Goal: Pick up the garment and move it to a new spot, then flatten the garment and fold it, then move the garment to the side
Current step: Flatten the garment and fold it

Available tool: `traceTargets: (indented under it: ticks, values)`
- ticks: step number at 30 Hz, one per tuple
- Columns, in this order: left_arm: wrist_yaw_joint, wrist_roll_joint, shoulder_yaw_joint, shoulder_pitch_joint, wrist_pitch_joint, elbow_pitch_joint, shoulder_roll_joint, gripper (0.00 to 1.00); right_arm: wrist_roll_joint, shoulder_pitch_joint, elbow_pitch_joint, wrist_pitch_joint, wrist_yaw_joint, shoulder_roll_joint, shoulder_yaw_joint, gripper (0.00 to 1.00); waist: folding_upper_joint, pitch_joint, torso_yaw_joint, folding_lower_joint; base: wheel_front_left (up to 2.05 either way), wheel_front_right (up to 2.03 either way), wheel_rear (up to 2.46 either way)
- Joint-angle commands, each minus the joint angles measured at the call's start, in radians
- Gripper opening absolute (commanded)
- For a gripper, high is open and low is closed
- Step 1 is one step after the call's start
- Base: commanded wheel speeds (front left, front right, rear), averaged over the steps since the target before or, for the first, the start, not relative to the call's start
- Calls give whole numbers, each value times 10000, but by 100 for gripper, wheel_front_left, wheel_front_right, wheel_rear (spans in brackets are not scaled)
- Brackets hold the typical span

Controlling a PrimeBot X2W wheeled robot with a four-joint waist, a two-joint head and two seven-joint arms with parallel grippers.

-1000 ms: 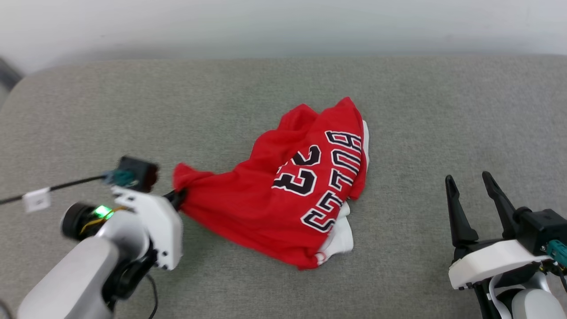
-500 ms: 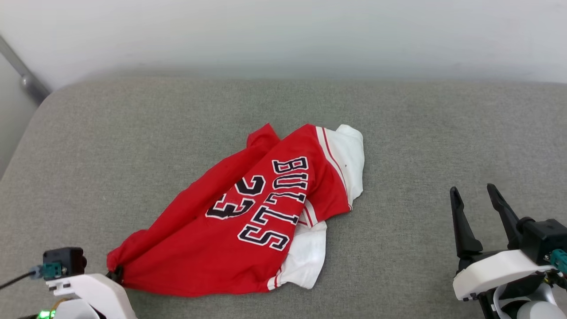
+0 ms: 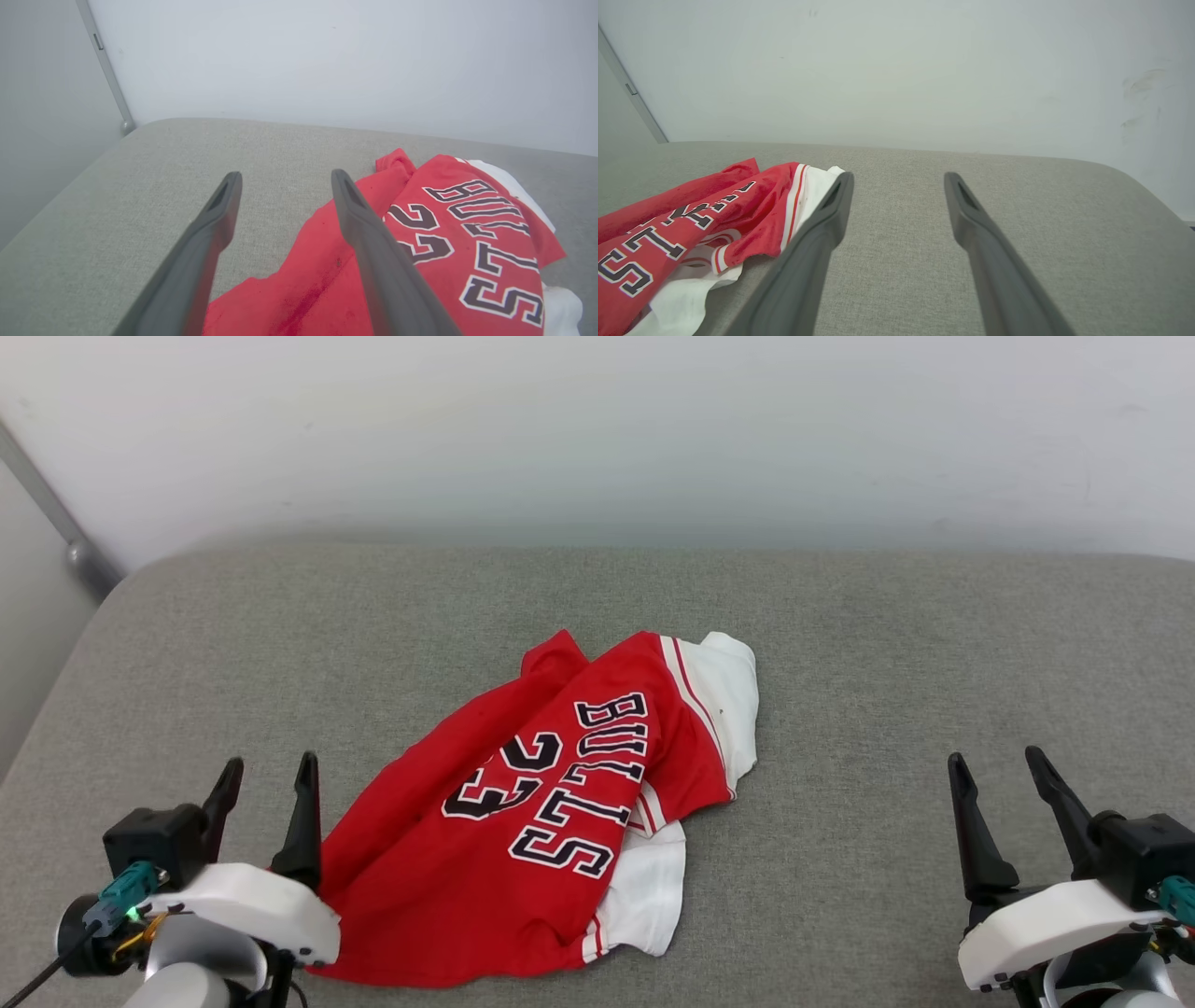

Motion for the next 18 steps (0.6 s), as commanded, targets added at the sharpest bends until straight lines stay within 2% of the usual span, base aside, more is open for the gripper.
traceTargets:
  ticks: [1, 11, 18]
  values:
    - [-8, 258, 4, -208, -350, -180, -172, 100, 32, 135, -58, 15, -7, 4, -9, 100, 0, -54, 7, 1, 0, 0, 0]
    - [-167, 1148, -200, -448, -822, -711, -839, 100, 30, 36, 131, 29, -5, 6, -92, 100, 0, -117, 27, 1, 0, 0, 0]
    - [-259, 1409, -249, -451, -874, -887, -1290, 100, 355, -829, 545, 594, -5, 7, -840, 100, 0, 306, 401, 1, 0, 0, 0]
